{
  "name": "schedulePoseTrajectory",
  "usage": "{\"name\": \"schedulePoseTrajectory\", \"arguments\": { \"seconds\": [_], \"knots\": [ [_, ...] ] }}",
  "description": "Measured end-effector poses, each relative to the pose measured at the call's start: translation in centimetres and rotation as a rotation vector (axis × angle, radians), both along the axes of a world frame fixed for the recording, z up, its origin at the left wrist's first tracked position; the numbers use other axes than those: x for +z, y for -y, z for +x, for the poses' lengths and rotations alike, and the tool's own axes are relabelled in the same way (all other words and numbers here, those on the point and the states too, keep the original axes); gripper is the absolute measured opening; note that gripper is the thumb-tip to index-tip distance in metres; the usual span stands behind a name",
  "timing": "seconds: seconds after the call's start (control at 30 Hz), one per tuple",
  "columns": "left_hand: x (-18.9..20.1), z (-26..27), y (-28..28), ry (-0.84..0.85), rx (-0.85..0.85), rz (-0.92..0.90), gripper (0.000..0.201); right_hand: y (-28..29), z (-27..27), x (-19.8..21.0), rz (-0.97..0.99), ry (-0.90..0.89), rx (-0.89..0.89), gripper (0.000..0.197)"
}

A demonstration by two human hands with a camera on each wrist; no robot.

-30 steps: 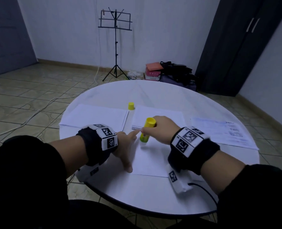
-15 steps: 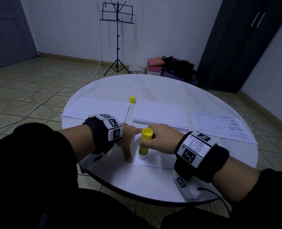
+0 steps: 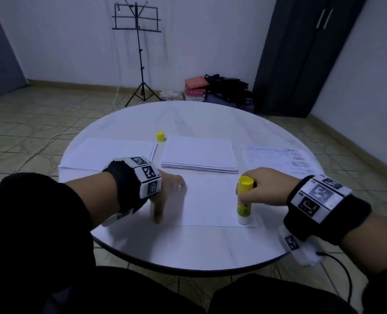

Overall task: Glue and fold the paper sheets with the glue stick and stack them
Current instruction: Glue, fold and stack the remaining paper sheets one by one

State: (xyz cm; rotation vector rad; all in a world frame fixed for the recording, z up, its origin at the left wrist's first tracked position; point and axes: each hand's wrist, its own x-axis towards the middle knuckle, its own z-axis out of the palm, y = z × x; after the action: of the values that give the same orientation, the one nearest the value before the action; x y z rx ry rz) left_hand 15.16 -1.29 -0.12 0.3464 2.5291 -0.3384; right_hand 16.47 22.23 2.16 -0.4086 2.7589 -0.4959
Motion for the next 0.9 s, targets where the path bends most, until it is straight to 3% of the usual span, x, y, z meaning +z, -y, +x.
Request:
{"name": "schedulePoseTrajectory", "arguments": {
  "seconds": [0.1,0.2,0.43,0.6,0.8,0.9],
  "knots": [
    [0.1,0.1,-0.9,0.013,-0.058,-0.069,0.125,0.2,-1.5,0.1,-0.036,-0.070,-0.086,0.028],
    [0.3,0.2,-1.8,0.034,-0.089,-0.150,0.125,0.9,-2.7,0.3,-0.050,-0.116,-0.152,0.031],
    [0.4,0.3,-2.1,0.044,-0.086,-0.199,0.124,0.8,-2.8,-0.1,0.011,-0.063,-0.165,0.029],
    [0.2,0.1,-2.0,0.056,-0.078,-0.193,0.126,-0.4,-0.3,0.8,0.021,0.074,-0.109,0.025],
    [0.0,0.2,-1.8,0.054,-0.097,-0.182,0.125,-2.9,-0.8,0.8,-0.382,0.050,-0.257,0.011],
    [-0.1,0.3,-1.6,0.045,-0.101,-0.172,0.120,-3.8,-2.1,-0.6,-0.482,0.087,-0.380,0.028]
  ]
}}
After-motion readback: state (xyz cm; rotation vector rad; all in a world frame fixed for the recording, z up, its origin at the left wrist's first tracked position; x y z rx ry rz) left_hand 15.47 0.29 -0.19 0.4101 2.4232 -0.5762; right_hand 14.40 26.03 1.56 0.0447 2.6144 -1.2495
